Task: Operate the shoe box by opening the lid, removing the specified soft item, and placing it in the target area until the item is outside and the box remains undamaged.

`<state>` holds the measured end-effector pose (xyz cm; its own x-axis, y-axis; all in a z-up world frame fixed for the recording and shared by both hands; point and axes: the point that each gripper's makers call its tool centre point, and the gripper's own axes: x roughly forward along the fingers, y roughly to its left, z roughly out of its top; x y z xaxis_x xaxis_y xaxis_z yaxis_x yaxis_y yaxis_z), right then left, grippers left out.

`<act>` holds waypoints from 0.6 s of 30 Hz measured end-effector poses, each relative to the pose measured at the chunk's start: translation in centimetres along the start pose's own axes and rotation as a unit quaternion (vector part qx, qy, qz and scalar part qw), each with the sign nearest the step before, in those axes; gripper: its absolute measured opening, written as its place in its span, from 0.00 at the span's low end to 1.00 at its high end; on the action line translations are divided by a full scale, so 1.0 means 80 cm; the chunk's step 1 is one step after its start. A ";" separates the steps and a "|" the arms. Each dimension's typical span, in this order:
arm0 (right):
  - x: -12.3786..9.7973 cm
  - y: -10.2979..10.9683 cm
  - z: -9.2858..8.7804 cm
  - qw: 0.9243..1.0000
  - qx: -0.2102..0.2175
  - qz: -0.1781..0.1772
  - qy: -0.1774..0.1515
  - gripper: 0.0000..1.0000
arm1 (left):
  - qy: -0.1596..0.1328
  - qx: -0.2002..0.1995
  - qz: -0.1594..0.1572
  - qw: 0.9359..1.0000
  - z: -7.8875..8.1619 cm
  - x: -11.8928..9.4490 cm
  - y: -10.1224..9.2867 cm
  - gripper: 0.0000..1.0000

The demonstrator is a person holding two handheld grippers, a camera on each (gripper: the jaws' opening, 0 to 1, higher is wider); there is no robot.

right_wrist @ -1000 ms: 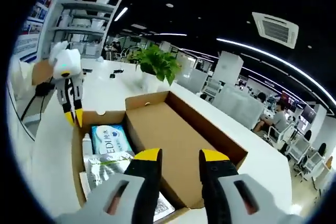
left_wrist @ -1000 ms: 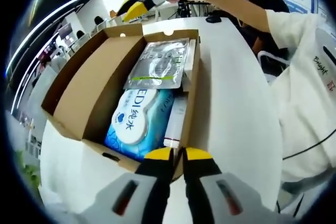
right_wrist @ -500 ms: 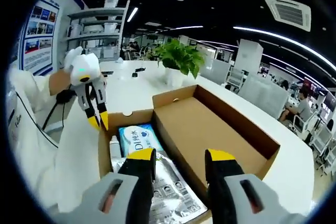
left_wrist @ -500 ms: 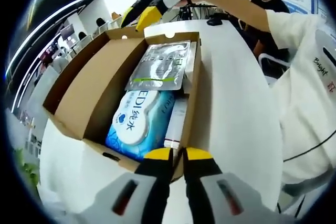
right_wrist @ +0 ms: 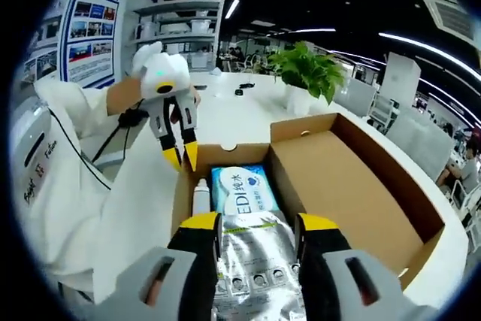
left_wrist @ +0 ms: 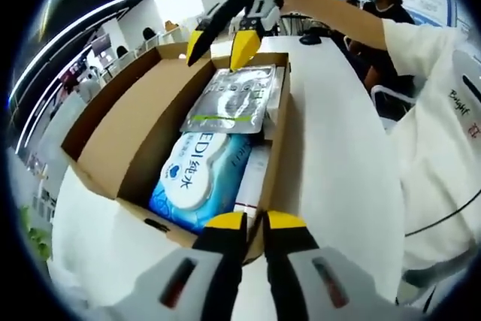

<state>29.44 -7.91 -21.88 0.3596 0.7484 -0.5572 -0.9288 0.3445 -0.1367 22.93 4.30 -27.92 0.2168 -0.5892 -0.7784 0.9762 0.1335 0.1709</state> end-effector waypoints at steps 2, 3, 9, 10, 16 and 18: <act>0.002 0.001 -0.002 1.000 0.009 0.002 0.004 0.44 | 0.003 0.005 0.001 1.000 0.000 0.000 0.000 0.08; 0.003 0.001 -0.002 1.000 0.010 0.003 0.005 0.47 | 0.003 0.006 0.001 1.000 0.000 0.000 0.000 0.09; 0.014 0.010 -0.023 0.999 -0.007 0.014 0.044 0.48 | 0.005 -0.003 0.008 1.000 0.000 0.001 0.002 0.09; 0.016 0.014 -0.025 0.999 -0.007 0.021 0.047 0.48 | 0.005 -0.003 0.009 1.000 0.000 0.001 0.002 0.09; 0.029 0.021 -0.029 0.997 -0.014 0.030 0.065 0.47 | 0.003 0.001 0.009 1.000 0.000 0.001 0.002 0.09; 0.030 0.023 -0.031 0.997 -0.015 0.036 0.073 0.47 | 0.005 0.001 0.008 1.000 0.000 0.001 0.002 0.09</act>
<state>28.37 -6.86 -25.50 0.2769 0.6801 -0.6788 -0.9549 0.2736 -0.1154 23.07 4.30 -27.96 0.2332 -0.5788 -0.7814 0.9724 0.1413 0.1856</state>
